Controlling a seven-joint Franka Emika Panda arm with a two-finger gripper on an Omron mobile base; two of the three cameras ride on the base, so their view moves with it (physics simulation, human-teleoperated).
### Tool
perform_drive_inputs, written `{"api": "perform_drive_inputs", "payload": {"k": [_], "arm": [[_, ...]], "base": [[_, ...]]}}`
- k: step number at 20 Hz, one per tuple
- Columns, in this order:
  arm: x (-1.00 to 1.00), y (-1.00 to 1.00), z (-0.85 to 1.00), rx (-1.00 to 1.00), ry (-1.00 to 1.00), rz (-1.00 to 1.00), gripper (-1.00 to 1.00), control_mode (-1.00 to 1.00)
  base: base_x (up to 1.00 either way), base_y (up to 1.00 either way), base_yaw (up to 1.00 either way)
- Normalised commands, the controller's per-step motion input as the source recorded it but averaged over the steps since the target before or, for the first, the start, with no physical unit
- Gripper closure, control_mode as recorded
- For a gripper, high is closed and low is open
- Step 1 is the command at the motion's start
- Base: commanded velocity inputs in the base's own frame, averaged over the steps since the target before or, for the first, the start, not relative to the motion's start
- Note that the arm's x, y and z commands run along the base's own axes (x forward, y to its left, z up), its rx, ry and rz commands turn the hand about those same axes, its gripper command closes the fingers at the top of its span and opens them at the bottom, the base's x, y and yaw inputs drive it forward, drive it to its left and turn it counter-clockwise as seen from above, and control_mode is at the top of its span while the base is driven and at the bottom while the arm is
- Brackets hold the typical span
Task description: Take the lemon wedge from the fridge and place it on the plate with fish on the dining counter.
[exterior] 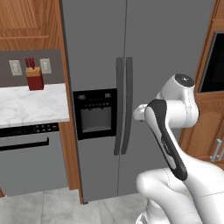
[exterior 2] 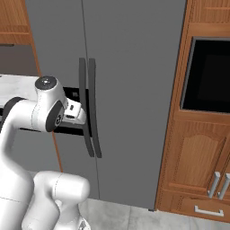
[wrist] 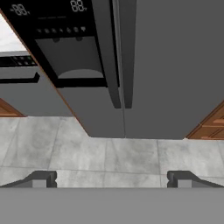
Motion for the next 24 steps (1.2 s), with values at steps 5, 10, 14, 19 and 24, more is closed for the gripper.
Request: {"api": "perform_drive_inputs", "payload": {"k": [5, 10, 14, 19, 24], "arm": [[0.0, 0.0, 0.0, 0.0, 0.0, 0.0, -1.0, -1.0], [0.05, 0.0, 0.0, 0.0, 0.0, 0.0, -1.0, -1.0], [0.82, 0.0, 0.0, 0.0, -0.03, 0.0, -1.0, -1.0], [1.0, -0.04, 0.0, 0.0, 0.0, 0.0, -1.0, -1.0], [0.81, -0.08, -0.05, -0.01, -0.04, 0.01, -1.0, -1.0]], "base": [[0.0, 0.0, 0.0], [0.0, 0.0, 0.0], [0.0, 0.0, 0.0], [0.0, 0.0, 0.0], [0.0, 0.0, 0.0]]}}
